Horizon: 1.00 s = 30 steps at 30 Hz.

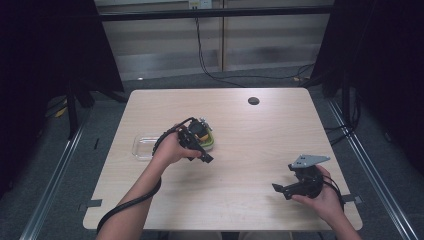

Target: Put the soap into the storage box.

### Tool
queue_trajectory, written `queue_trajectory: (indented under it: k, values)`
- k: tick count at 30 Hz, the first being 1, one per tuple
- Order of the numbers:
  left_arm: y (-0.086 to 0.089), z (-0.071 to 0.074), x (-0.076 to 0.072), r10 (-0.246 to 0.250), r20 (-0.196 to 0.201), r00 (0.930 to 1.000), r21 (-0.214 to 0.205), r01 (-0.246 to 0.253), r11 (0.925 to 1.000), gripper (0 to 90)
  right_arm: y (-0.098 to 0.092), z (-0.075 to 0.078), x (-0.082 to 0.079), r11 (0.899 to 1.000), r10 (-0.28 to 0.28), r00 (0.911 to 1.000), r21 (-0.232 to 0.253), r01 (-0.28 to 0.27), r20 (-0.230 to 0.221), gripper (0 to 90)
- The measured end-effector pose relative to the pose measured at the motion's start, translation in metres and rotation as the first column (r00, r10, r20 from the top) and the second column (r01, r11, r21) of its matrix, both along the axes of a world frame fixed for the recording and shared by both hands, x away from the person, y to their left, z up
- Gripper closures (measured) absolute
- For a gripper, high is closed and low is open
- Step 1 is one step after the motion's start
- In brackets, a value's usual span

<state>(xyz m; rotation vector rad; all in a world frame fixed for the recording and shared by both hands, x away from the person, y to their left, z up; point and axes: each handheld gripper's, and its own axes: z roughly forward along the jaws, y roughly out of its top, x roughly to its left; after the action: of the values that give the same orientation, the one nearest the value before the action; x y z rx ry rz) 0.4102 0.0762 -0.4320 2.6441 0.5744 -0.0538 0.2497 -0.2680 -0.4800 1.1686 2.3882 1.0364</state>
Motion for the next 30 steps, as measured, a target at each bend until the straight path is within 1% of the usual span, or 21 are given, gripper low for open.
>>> queue_trajectory:
  k: [1,2,3,4,5,6,7,11,12,14,16,17,19,20,21,23,24,27,28,29,30]
  values:
    - [0.000,-0.002,-0.002,0.004,0.009,1.0000,-0.009,-0.004,0.9999,9.2,0.000,0.000,0.000,1.000,0.000,1.0000,0.000,0.000,-0.001,5.6]
    - [0.000,-0.001,-0.002,-0.005,0.007,1.0000,0.000,0.005,1.0000,9.1,0.000,0.000,0.000,1.000,0.001,1.0000,0.000,-0.001,-0.001,5.6]
    - [0.001,-0.002,-0.004,-0.007,0.004,1.0000,-0.009,0.007,0.9999,9.0,0.000,0.000,0.000,1.000,0.000,1.0000,0.000,0.000,-0.001,5.6]
    - [0.001,-0.003,-0.006,0.003,0.002,1.0000,-0.014,-0.003,0.9999,8.9,0.000,0.000,0.000,1.000,0.001,1.0000,0.002,-0.001,-0.001,5.6]
    - [0.001,-0.003,-0.006,-0.009,0.004,0.9999,-0.013,0.009,0.9999,8.9,0.000,0.000,0.000,1.000,0.001,1.0000,0.001,-0.001,-0.003,5.6]
    - [0.001,-0.004,-0.007,-0.002,-0.002,1.0000,-0.021,0.002,0.9998,8.9,0.000,0.000,0.000,1.000,0.000,1.0000,0.001,0.000,-0.004,5.5]
    - [0.002,-0.005,-0.008,0.000,0.002,1.0000,-0.026,0.000,0.9997,8.7,0.000,0.000,0.000,1.000,0.000,1.0000,0.001,0.000,-0.005,5.6]
    - [0.003,-0.009,-0.011,-0.007,0.001,1.0000,-0.026,0.007,0.9996,8.6,0.001,0.000,0.000,1.000,0.006,1.0000,0.003,-0.006,-0.004,5.5]
    - [0.003,-0.009,-0.012,0.000,-0.002,1.0000,-0.031,-0.001,0.9995,8.4,0.001,0.000,0.000,1.000,0.001,1.0000,0.005,-0.001,-0.007,5.5]
    - [0.003,-0.010,-0.014,0.003,0.004,1.0000,-0.039,-0.002,0.9992,8.4,0.001,-0.001,0.000,1.000,0.006,1.0000,0.004,-0.006,-0.005,5.5]
    - [0.004,-0.011,-0.015,0.000,0.003,1.0000,-0.040,0.000,0.9992,8.2,0.001,-0.001,0.000,1.000,0.008,1.0000,0.002,-0.008,-0.005,5.6]
    - [0.004,-0.011,-0.016,-0.003,0.004,1.0000,-0.031,0.003,0.9995,8.2,0.001,-0.001,0.000,1.000,0.008,1.0000,0.002,-0.008,-0.006,5.5]
    - [0.004,-0.013,-0.018,-0.011,0.006,0.9999,-0.043,0.011,0.9990,8.0,0.001,-0.001,0.000,1.000,0.006,1.0000,0.001,-0.006,-0.006,5.5]
    - [0.004,-0.013,-0.019,-0.005,-0.001,1.0000,-0.043,0.005,0.9991,8.0,0.001,-0.001,0.000,1.000,0.005,1.0000,-0.002,-0.005,-0.006,5.5]
    - [0.004,-0.014,-0.019,-0.008,0.005,1.0000,-0.039,0.008,0.9992,7.7,0.001,-0.001,0.000,1.000,0.006,1.0000,-0.001,-0.006,-0.006,5.5]
    - [0.004,-0.015,-0.021,-0.005,0.007,1.0000,-0.052,0.005,0.9986,7.8,0.002,-0.001,0.000,1.000,0.006,1.0000,-0.003,-0.006,-0.006,5.6]
    - [0.004,-0.015,-0.022,-0.009,0.003,1.0000,-0.052,0.009,0.9986,7.5,0.002,-0.001,0.000,1.000,0.006,1.0000,-0.002,-0.006,-0.006,5.6]
    - [0.004,-0.016,-0.024,-0.028,0.012,0.9995,-0.045,0.029,0.9986,7.4,0.002,-0.001,0.000,1.000,0.007,1.0000,-0.003,-0.007,-0.006,5.6]
    - [0.004,-0.017,-0.026,-0.029,0.017,0.9994,-0.051,0.030,0.9982,7.4,0.002,-0.002,0.000,1.000,0.006,1.0000,-0.003,-0.006,-0.007,5.5]
    - [0.003,-0.018,-0.028,-0.002,0.007,1.0000,-0.080,0.002,0.9968,7.3,0.002,-0.002,0.000,1.000,0.006,0.9999,-0.003,-0.006,-0.008,5.6]
    - [0.003,-0.019,-0.029,-0.011,0.014,0.9998,-0.073,0.012,0.9973,7.3,0.002,-0.002,0.000,1.000,0.008,0.9999,-0.001,-0.008,-0.007,5.5]
